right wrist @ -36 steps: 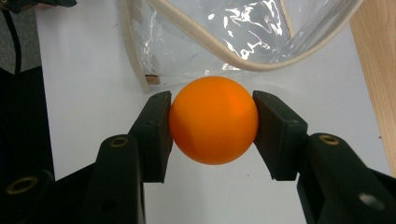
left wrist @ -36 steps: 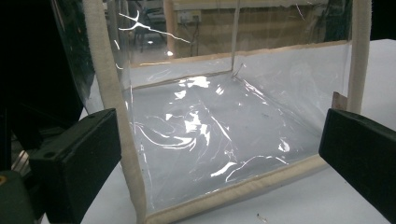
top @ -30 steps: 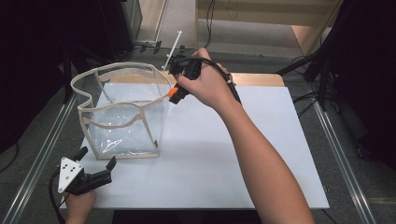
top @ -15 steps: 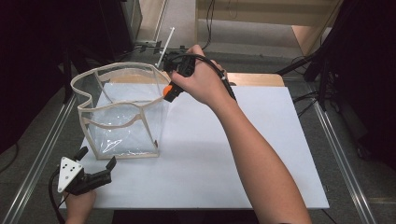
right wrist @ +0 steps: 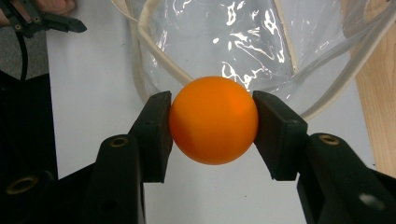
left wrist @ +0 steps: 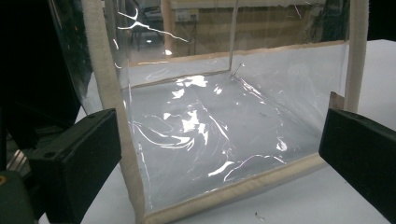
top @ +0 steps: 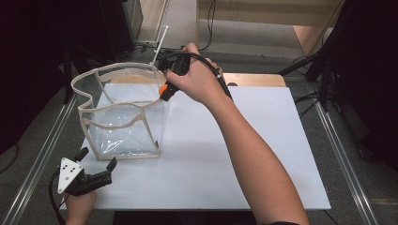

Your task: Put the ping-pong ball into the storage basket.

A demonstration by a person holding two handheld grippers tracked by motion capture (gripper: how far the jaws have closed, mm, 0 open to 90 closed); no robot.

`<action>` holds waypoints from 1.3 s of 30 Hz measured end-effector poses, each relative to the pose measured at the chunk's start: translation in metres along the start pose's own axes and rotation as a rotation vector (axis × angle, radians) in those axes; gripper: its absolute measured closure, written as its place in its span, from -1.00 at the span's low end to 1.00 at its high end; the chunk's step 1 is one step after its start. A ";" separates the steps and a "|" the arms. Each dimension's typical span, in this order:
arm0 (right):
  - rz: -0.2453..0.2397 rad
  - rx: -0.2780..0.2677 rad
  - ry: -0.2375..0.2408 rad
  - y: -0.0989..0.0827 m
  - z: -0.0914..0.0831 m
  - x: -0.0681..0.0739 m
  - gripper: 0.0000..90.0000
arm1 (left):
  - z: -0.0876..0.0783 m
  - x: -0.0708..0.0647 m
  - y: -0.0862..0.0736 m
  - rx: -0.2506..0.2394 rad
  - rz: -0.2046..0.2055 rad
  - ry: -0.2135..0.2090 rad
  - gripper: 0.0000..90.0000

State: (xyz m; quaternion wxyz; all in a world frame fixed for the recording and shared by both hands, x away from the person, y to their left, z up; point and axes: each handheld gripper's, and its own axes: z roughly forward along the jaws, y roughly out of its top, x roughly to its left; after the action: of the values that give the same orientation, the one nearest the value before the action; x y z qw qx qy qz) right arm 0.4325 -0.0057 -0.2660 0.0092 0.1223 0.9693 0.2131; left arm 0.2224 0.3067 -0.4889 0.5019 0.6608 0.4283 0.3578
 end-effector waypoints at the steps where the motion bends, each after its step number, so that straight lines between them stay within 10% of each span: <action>1: 0.001 0.000 0.002 0.001 0.000 0.000 0.06 | 0.000 0.000 0.000 0.000 0.000 0.000 -1.00; 29: 0.033 0.011 -0.014 0.021 0.017 -0.014 0.06 | 0.000 0.000 0.000 0.000 -0.001 -0.005 -1.00; 39: 0.147 0.043 -0.070 0.022 0.027 -0.025 0.06 | 0.000 0.000 0.000 -0.003 -0.007 -0.007 -1.00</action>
State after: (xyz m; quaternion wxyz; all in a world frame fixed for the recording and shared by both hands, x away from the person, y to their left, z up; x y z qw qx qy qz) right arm 0.4636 0.0182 -0.2823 0.0247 0.2007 0.9612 0.1878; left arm 0.2226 0.3068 -0.4889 0.5057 0.6596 0.4283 0.3545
